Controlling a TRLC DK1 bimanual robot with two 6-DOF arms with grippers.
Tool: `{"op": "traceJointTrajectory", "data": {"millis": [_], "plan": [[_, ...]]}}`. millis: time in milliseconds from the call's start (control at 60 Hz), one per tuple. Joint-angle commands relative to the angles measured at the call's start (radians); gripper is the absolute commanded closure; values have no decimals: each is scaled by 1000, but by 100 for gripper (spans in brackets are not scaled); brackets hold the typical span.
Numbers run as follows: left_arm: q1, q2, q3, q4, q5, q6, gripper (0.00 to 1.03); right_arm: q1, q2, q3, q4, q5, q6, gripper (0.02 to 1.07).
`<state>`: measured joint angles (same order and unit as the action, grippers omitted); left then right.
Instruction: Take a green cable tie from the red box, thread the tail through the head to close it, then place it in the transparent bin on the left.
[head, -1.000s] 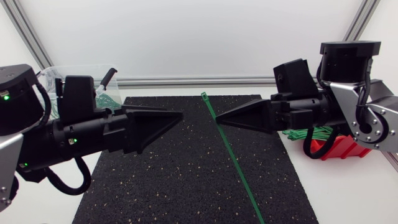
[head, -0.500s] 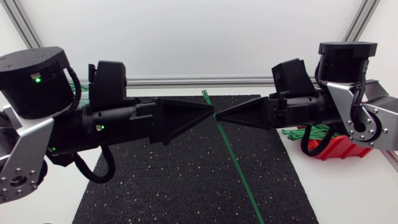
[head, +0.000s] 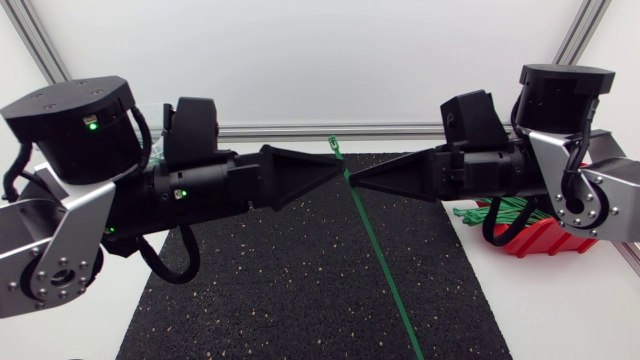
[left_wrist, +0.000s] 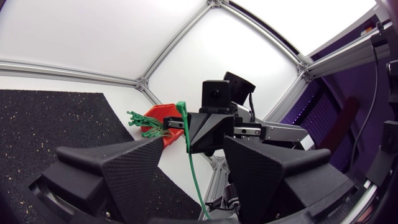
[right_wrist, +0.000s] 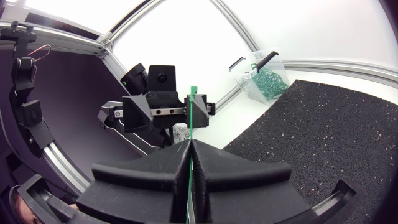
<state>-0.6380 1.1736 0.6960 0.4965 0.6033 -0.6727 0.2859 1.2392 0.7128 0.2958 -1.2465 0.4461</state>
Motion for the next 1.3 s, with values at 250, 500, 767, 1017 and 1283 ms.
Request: {"op": "traceJointTrajectory", "data": {"millis": [250,500,767,1017,1283], "plan": [[20,29,40,36,12,-64,67,7,19,-29,20,-8,34,101],[20,44,48,40,12,-77,80,13,25,-29,23,-7,34,101],[12,47,48,40,12,-77,86,15,28,-29,25,-5,34,101],[6,49,46,40,12,-80,92,24,36,-30,25,-2,31,101],[0,52,48,40,12,-84,99,29,34,-32,25,-1,31,101]]}}
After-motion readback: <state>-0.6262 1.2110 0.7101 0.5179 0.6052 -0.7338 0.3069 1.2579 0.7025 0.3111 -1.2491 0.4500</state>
